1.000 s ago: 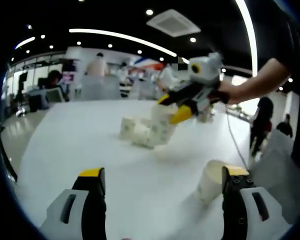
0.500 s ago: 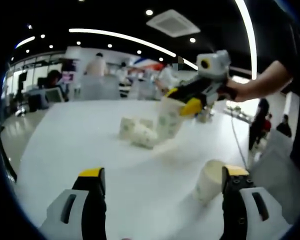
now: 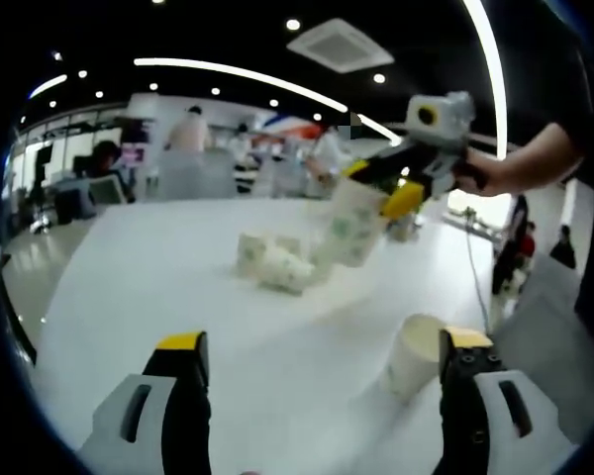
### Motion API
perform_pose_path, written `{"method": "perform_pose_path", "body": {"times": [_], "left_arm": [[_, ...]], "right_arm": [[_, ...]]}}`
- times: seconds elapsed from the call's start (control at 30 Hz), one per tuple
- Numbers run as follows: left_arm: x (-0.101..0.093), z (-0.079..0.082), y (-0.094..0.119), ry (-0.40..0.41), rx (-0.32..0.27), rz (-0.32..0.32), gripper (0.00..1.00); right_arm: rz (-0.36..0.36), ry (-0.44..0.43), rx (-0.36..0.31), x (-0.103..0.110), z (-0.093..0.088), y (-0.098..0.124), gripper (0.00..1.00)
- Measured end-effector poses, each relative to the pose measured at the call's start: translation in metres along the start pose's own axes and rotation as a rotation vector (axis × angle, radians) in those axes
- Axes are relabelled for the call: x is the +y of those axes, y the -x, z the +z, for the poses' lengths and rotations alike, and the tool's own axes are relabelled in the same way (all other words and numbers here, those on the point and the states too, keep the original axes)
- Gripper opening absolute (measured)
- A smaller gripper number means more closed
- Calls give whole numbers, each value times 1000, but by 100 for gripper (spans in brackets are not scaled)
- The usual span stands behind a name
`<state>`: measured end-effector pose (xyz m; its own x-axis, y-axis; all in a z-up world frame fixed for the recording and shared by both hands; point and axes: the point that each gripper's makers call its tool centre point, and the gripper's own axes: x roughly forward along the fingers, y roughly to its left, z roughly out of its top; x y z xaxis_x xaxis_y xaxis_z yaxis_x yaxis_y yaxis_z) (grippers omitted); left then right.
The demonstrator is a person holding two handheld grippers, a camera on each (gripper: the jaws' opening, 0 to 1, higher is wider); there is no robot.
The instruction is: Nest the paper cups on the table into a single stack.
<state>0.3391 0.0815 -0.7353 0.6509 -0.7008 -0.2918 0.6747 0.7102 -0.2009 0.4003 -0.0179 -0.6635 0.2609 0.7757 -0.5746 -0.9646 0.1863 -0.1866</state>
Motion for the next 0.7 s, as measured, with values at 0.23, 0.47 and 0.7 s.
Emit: {"method": "perform_pose_path", "body": {"times": [0.23, 0.47, 0.7], "left_arm": [[-3, 2, 1, -9, -1, -4, 94], [-6, 1, 2, -6, 1, -7, 94], [-9, -1, 3, -5, 4, -10, 94]], "right_arm": [[3, 27, -6, 10, 8, 12, 43], [8, 37, -15, 20, 12, 23, 43], [33, 84, 0, 40, 9, 31, 43]]}}
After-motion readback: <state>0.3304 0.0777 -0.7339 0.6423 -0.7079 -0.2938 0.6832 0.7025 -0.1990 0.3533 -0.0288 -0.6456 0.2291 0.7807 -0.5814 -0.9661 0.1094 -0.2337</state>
